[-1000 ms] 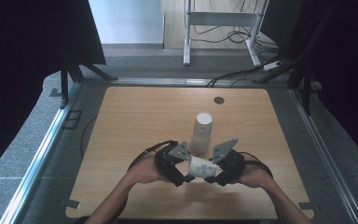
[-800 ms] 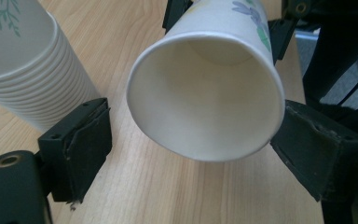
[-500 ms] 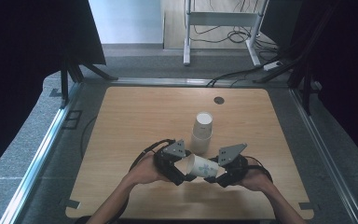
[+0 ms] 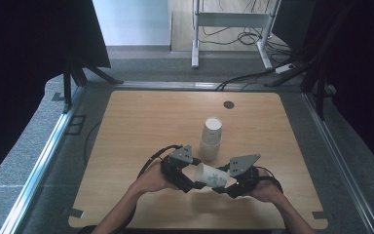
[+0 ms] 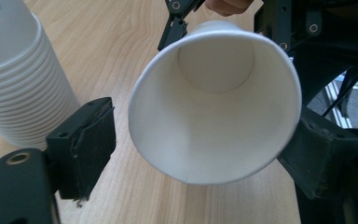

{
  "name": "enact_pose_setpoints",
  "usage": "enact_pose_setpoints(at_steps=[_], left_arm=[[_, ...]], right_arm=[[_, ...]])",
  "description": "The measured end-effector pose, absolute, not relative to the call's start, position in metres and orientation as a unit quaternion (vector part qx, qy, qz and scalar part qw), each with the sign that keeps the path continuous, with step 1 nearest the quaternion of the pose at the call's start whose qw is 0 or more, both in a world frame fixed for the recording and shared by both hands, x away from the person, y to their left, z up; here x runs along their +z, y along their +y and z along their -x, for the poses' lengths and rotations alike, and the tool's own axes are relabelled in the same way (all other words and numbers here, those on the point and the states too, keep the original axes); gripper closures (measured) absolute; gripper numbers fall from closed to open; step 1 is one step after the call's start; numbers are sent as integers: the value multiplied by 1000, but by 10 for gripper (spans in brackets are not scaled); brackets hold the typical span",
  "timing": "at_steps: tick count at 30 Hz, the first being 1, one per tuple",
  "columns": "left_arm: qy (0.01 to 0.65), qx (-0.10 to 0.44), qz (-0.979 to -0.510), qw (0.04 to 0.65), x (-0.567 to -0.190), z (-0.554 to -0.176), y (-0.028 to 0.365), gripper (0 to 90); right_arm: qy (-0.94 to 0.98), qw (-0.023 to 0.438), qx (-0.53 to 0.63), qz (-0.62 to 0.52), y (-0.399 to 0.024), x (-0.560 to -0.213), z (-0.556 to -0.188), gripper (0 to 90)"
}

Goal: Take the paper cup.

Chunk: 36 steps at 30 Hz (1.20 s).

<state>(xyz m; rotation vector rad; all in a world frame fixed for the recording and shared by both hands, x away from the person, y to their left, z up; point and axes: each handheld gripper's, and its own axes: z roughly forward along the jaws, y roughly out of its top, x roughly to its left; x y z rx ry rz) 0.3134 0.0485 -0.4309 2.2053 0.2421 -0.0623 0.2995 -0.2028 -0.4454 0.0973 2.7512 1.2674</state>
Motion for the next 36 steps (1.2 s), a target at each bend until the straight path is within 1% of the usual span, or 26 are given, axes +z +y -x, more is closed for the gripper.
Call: enact_pose_setpoints(at_steps=[5, 13, 22, 30, 33, 36], left_arm=[[98, -40, -883, 458, -431, -313, 49, 231], [89, -22, -888, 452, -430, -311, 49, 308], [81, -15, -887, 454, -429, -310, 50, 368], [80, -14, -887, 455, -428, -310, 50, 394], [77, -10, -889, 450, -427, -310, 50, 397], [79, -5, -895, 440, -423, -310, 49, 398]], right_arm=[[906, 55, 419, -28, -202, -445, -300, 369], [908, 51, 415, -28, -202, -447, -302, 368], [913, 45, 404, -26, -201, -450, -304, 366], [914, 42, 402, -28, -201, -451, -305, 361], [914, 39, 402, -32, -201, -451, -306, 331], [917, 35, 396, -36, -202, -449, -306, 278]])
